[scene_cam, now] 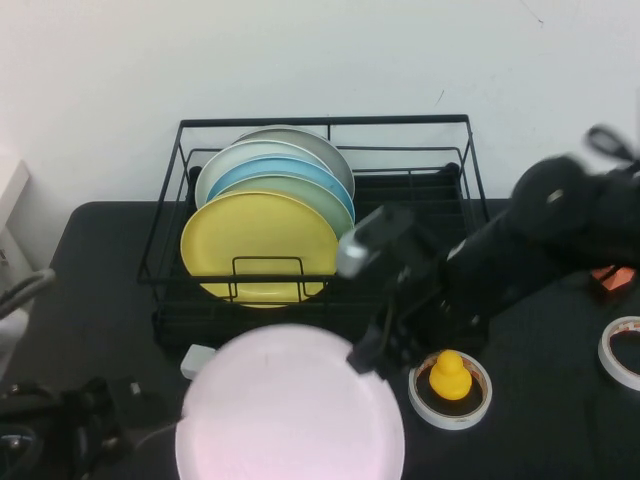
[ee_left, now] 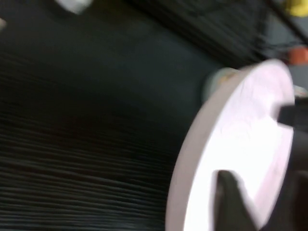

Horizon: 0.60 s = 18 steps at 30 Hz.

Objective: Place plate on rack
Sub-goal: Hand over the plate

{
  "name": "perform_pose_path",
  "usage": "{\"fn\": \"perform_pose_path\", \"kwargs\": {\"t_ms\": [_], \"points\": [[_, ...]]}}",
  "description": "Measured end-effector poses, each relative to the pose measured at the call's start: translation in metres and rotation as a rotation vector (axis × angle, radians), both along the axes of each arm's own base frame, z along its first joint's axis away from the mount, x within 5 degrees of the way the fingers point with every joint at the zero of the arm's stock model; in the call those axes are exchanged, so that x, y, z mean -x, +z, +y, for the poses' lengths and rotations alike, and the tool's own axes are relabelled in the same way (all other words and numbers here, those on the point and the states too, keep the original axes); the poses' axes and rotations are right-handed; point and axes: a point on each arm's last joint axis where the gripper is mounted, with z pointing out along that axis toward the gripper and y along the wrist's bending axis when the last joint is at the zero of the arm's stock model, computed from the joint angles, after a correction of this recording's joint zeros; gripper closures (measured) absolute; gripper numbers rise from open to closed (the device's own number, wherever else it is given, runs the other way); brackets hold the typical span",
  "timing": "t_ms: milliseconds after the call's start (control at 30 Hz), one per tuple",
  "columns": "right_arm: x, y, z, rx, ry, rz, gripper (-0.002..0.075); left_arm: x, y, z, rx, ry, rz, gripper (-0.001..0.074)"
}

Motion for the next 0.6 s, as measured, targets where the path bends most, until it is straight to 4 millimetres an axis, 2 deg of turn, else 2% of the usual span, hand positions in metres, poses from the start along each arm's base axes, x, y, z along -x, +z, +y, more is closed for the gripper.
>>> {"fn": "perform_pose_path", "kwargs": {"t_ms": [67, 133, 200, 267, 333, 433, 500, 600], "points": [[0.004, 0.020, -0.003, -0.024, -0.002, -0.051, 0.0715, 0.000, 0.004, -0.005, 0.058, -0.027, -0.020, 0.0318], [0.008, 0.038, -0.006, -0.049, -0.009, -0.099, 0.0716, 0.000, 0.008, -0.007, 0.089, -0.051, -0.057, 0.0213], [0.012, 0.050, -0.008, -0.069, -0.013, -0.124, 0.0716, -0.001, 0.011, -0.009, 0.116, -0.066, -0.087, 0.0173], [0.014, 0.059, -0.009, -0.090, -0.018, -0.137, 0.0716, -0.001, 0.013, -0.011, 0.125, -0.083, -0.118, 0.0171], [0.016, 0.063, -0.009, -0.112, -0.026, -0.135, 0.0716, -0.002, 0.014, -0.011, 0.121, -0.099, -0.143, 0.0193], [0.017, 0.066, -0.006, -0.155, -0.024, -0.127, 0.0716, -0.002, 0.015, -0.011, 0.086, -0.133, -0.189, 0.0268], [0.018, 0.067, -0.005, -0.178, -0.020, -0.124, 0.0716, -0.002, 0.015, -0.011, 0.064, -0.151, -0.213, 0.0356], [0.018, 0.069, -0.003, -0.211, -0.024, -0.116, 0.0716, -0.002, 0.015, -0.011, 0.033, -0.180, -0.247, 0.0540]]}}
